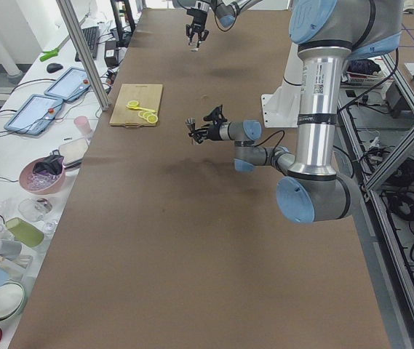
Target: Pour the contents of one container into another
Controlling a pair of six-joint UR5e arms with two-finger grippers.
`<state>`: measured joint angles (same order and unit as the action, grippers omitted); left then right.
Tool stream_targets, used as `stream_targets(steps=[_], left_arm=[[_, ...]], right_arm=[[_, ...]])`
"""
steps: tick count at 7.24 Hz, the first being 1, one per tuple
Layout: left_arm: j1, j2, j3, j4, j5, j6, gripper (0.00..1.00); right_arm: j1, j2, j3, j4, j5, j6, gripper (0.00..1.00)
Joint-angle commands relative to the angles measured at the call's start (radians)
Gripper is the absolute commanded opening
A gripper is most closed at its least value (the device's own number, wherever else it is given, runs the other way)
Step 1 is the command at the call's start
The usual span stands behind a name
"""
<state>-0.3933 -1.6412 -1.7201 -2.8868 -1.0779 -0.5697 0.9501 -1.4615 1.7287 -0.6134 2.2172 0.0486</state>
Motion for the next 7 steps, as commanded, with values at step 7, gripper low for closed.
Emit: stream_targets(steps=[7], left_arm=[[-0.163,-0.343,0.208,0.012,-0.667,0.382,0.0]], right_arm=[[0.009,0.107,0.029,-0.14,0.081,-0.009,0.0]])
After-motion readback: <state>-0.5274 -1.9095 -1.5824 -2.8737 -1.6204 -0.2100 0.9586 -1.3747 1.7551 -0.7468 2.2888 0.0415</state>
